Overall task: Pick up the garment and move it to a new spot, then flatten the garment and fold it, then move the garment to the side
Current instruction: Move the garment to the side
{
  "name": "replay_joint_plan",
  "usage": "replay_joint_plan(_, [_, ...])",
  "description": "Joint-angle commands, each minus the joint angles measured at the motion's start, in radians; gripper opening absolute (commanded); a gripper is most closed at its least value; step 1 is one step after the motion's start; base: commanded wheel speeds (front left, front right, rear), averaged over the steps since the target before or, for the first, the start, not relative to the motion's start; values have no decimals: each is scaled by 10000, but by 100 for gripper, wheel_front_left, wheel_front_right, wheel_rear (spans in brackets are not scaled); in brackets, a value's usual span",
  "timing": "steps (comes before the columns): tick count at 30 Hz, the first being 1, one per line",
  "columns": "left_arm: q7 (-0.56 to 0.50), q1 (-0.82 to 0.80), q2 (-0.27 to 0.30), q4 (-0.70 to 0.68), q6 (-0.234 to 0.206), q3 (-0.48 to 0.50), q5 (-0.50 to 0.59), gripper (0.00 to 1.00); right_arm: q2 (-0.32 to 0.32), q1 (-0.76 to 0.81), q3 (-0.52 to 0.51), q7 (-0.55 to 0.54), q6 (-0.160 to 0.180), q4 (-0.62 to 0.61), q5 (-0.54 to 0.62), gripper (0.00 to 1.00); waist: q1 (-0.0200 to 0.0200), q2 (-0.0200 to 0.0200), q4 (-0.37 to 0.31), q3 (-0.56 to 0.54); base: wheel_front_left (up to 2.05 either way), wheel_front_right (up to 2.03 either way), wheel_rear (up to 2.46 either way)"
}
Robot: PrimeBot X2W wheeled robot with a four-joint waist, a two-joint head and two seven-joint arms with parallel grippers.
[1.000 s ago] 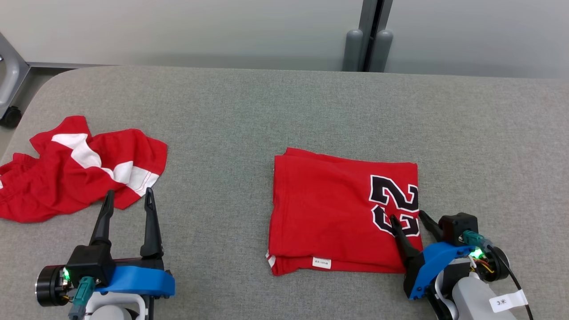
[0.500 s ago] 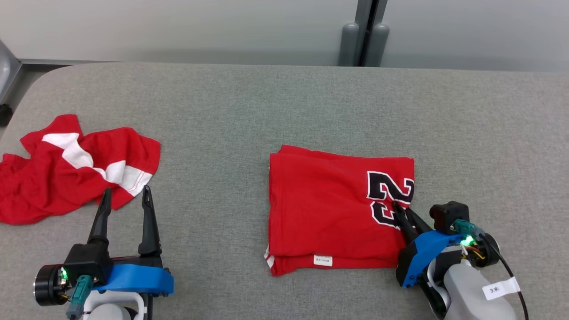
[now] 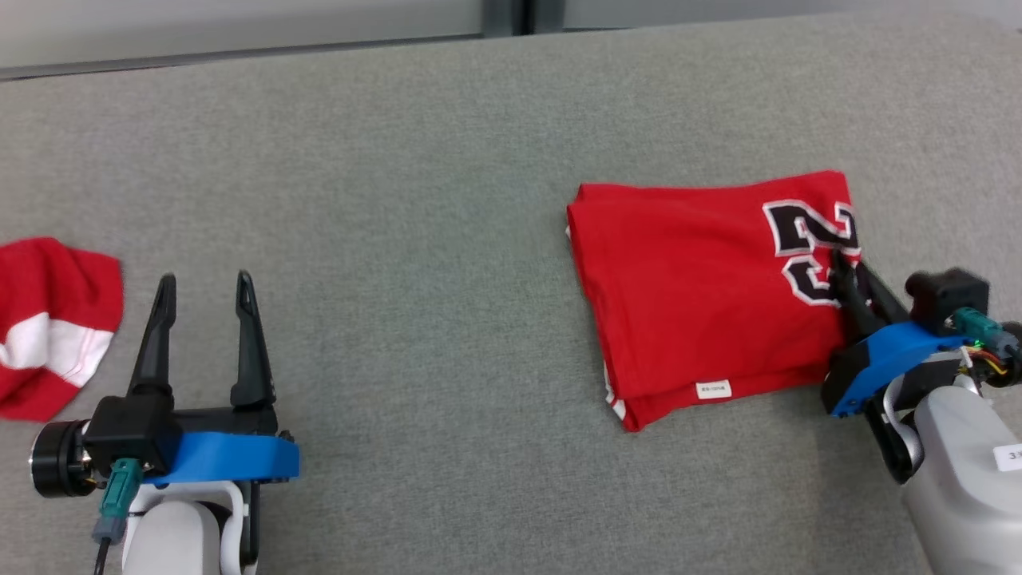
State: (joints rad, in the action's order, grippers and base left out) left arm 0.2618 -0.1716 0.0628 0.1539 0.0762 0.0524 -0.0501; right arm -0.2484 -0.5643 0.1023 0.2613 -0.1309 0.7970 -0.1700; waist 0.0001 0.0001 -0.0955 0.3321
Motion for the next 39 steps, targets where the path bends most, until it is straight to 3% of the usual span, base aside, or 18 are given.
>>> replay_joint_plan(1, [43, -197, 109, -78, 5, 26, 82, 100, -147, -212, -113, 47, 2, -171, -47, 0, -1, -1, -118, 138, 0, 0, 0])
replay_joint_plan(8, [43, -793, 357, -279, 52, 49, 209, 100, -378, -409, -456, 49, 2, -985, -43, 0, -1, -1, -530, 790, 0, 0, 0])
replay_joint_plan(17, [43, -945, 308, -419, 88, -178, 227, 100, -898, -1519, -184, -25, 2, -957, 125, 0, -1, -1, -290, 1105, 0, 0, 0])
replay_joint_plan(28, [43, -1264, 202, -542, 55, -355, 191, 100, -2567, -3778, -842, -607, 2, 395, 359, 0, -1, -1, 335, 1805, 0, 0, 0])
replay_joint_plan(39, [43, -1406, 163, -618, -8, -303, 168, 100, -3438, -5030, -1611, -555, 2, 1961, 954, 0, -1, -1, 497, 2118, 0, 0, 0])
